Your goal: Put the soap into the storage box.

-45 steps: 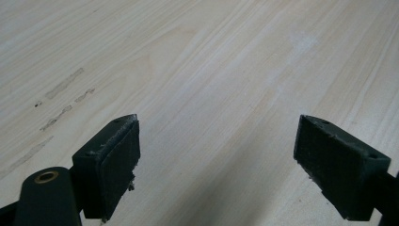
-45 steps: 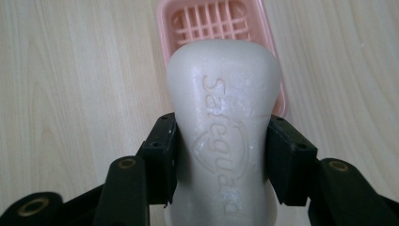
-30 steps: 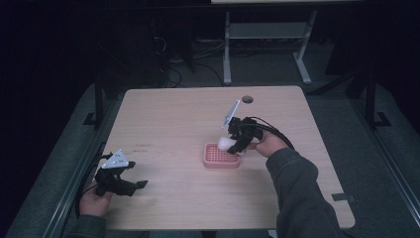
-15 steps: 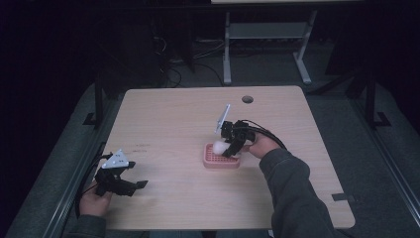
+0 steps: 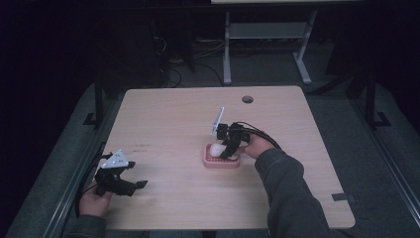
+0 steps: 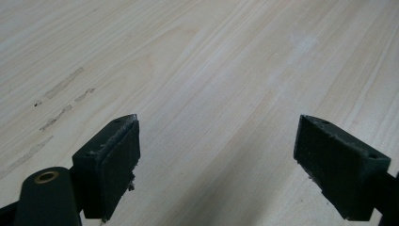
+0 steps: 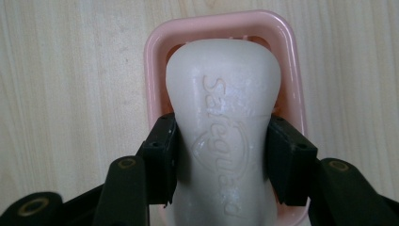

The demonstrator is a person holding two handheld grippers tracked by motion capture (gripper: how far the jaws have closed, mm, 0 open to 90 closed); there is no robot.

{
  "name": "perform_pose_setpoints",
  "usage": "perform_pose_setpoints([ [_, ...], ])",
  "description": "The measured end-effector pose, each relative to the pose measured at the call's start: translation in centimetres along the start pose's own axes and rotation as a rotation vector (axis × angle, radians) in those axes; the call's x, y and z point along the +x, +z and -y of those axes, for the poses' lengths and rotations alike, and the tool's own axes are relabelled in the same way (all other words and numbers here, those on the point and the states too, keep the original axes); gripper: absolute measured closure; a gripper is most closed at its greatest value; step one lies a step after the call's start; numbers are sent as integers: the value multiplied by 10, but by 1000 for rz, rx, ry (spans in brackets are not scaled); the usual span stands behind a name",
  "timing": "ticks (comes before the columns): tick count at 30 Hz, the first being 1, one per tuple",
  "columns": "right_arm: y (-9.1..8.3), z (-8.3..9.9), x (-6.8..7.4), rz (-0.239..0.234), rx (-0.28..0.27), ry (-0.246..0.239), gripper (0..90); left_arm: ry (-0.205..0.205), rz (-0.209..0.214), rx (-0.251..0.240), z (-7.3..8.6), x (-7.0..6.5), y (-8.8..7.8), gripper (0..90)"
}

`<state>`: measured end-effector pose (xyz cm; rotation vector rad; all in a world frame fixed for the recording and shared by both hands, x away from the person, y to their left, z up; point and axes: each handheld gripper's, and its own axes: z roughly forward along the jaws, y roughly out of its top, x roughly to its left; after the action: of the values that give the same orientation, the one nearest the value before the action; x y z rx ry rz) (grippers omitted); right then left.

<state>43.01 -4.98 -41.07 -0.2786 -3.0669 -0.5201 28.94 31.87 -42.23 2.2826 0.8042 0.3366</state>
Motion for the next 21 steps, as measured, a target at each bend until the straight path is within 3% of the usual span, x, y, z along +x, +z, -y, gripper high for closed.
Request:
perform_pose_setpoints([
  [21, 11, -7, 0, -14, 22, -20, 490, 1, 0, -2, 0, 0, 0, 149],
])
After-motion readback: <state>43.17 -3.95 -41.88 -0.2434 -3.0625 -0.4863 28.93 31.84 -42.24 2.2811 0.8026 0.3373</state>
